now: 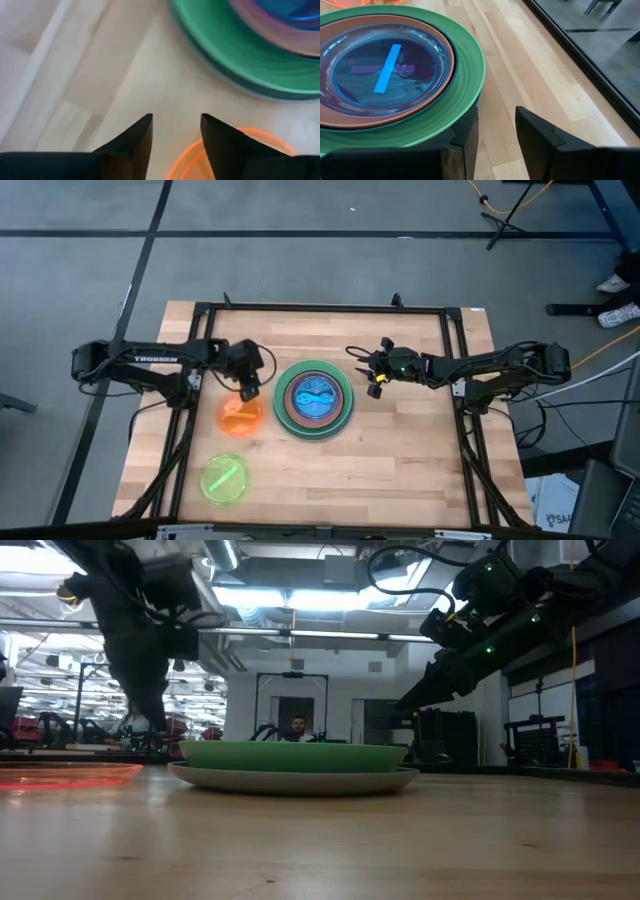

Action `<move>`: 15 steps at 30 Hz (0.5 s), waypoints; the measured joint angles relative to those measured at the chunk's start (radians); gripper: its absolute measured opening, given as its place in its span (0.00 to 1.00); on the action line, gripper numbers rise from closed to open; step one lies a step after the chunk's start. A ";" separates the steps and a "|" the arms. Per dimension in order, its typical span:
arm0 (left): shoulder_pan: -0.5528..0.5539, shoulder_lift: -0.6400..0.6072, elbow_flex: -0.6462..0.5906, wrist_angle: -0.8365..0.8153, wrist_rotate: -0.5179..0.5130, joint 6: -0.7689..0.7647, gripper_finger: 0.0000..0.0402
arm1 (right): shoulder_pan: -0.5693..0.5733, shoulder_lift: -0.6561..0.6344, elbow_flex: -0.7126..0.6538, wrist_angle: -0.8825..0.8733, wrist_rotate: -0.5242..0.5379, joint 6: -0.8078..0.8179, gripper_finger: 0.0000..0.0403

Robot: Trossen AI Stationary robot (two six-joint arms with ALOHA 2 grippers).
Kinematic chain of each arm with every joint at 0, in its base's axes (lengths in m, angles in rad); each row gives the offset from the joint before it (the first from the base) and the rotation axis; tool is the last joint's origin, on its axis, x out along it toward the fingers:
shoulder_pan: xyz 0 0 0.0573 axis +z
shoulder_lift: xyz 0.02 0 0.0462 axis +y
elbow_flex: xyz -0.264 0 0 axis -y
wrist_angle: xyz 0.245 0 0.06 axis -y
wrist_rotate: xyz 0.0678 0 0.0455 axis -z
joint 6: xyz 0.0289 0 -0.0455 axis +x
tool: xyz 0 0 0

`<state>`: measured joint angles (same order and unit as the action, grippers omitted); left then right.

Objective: Stack plastic plates
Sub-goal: Stack the orange plate on top of the blue plate

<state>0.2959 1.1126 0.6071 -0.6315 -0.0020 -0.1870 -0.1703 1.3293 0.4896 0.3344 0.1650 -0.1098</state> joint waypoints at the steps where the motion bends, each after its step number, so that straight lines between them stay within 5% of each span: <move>1: 0.028 0.000 0.000 -0.017 0.015 0.014 0.41 | 0.000 0.000 0.000 -0.001 0.000 0.000 0.30; 6: 0.109 0.005 0.000 -0.027 0.182 0.070 0.41 | 0.000 0.000 0.000 -0.020 0.000 0.000 0.30; 15: 0.148 0.150 0.004 -0.053 0.298 0.089 0.40 | 0.000 0.000 0.000 -0.020 -0.001 -0.004 0.30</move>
<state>0.4439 1.2624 0.6111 -0.6840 0.2964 -0.0985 -0.1707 1.3296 0.4896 0.3145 0.1642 -0.1135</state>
